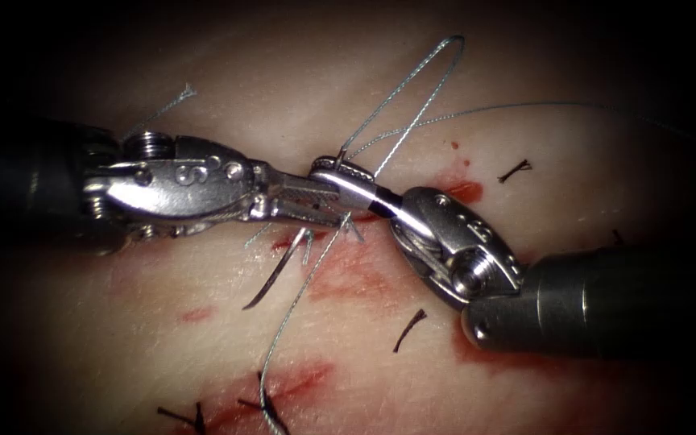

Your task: Wound Closure

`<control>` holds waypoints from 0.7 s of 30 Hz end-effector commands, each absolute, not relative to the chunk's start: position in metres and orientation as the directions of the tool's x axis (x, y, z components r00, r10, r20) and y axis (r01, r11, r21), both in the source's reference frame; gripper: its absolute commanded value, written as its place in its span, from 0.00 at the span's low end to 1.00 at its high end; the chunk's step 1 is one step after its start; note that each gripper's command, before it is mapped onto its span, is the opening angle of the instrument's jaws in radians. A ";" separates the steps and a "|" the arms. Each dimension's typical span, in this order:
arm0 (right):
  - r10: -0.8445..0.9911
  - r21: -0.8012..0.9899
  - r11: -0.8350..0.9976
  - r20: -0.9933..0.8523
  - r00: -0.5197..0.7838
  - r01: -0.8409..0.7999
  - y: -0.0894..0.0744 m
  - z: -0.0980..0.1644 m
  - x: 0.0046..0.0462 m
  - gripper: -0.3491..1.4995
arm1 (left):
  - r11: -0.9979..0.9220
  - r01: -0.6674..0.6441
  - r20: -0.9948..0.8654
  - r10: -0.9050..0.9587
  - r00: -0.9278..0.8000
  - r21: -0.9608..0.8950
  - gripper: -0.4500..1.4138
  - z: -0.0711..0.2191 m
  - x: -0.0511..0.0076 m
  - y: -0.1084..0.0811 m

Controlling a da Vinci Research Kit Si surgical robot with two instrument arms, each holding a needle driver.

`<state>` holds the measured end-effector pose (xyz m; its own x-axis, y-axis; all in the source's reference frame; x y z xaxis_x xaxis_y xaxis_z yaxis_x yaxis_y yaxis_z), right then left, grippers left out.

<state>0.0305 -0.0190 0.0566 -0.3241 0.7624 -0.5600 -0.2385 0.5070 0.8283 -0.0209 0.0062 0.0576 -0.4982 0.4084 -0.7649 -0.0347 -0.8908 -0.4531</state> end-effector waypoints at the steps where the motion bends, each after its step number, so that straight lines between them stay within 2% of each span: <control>1: 0.763 0.829 0.507 -0.559 -0.325 -0.237 -0.019 0.057 0.0313 0.00 | -0.891 -0.031 -0.764 0.407 -0.500 -0.453 0.29 0.058 -0.0213 0.006; 2: 0.763 0.829 0.507 -0.559 -0.325 -0.237 -0.019 0.057 0.0313 0.00 | -0.894 -0.027 -0.768 0.400 -0.501 -0.448 0.29 0.059 -0.0211 0.006; 4: 0.762 0.829 0.506 -0.560 -0.326 -0.239 -0.019 0.057 0.0313 0.00 | -0.888 -0.036 -0.761 0.413 -0.500 -0.459 0.17 0.059 -0.0208 0.006; 6: 0.762 0.829 0.506 -0.560 -0.326 -0.239 -0.019 0.057 0.0313 0.00 | -0.864 -0.091 -0.730 0.470 -0.497 -0.495 0.00 0.059 -0.0204 0.006; 12: 0.760 0.829 0.503 -0.559 -0.331 -0.246 -0.019 0.057 0.0309 0.00 | -0.823 -0.238 -0.671 0.561 -0.484 -0.516 0.00 0.058 -0.0165 0.008; 19: 0.758 0.833 0.486 -0.552 -0.346 -0.265 -0.018 0.057 0.0301 0.00 | -0.812 -0.275 -0.610 0.572 -0.548 -0.514 0.00 0.056 -0.0097 0.011; 20: 0.759 0.834 0.484 -0.551 -0.347 -0.266 -0.018 0.057 0.0300 0.00 | -0.812 -0.274 -0.596 0.570 -0.565 -0.516 0.10 0.056 -0.0091 0.011; 21: 0.759 0.835 0.482 -0.550 -0.348 -0.266 -0.018 0.056 0.0299 0.00 | -0.784 -0.299 -0.557 0.604 -0.570 -0.544 0.32 0.056 -0.0086 0.011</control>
